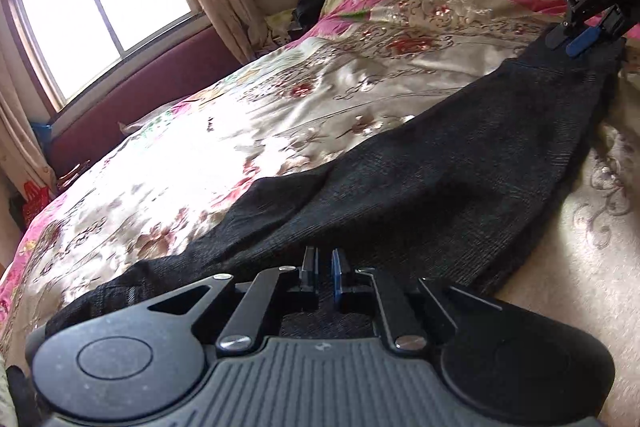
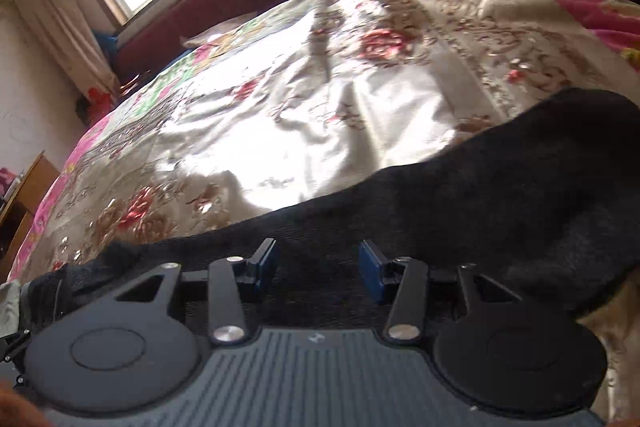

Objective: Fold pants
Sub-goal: 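Grasp the trouser leg ends with the right gripper and lift them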

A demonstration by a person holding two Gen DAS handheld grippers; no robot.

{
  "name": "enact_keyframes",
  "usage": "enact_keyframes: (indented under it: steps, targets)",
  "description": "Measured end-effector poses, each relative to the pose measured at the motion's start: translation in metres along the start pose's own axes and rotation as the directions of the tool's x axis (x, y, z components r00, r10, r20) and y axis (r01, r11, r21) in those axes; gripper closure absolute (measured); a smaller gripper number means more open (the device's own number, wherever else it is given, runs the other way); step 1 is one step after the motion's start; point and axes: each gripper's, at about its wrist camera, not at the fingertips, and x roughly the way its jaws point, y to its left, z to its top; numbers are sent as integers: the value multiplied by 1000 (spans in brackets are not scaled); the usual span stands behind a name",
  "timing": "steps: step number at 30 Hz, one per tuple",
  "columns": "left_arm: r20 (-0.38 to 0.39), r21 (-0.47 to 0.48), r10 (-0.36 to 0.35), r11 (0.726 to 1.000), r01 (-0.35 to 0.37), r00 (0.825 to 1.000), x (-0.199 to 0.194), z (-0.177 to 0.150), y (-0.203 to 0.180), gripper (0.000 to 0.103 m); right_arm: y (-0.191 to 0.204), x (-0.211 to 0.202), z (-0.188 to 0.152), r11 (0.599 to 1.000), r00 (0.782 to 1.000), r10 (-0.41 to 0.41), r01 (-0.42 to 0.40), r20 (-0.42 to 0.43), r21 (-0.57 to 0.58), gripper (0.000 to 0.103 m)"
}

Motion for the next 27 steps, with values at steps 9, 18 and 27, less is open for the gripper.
enact_keyframes:
  steps: [9, 18, 27]
  targets:
    - [-30, 168, -139, 976, 142, 990, 37, 57, -93, 78, -135, -21, 3, 936, 984, -144, 101, 106, 338, 57]
    - [-52, 185, -156, 969, 163, 986, 44, 71, -114, 78, -163, 4, 19, 891, 979, -49, -48, 200, 451, 50]
    - [-39, 167, -179, 969, 183, 983, 52, 80, -121, 78, -150, 10, 18, 907, 980, -69, -17, 188, 420, 76]
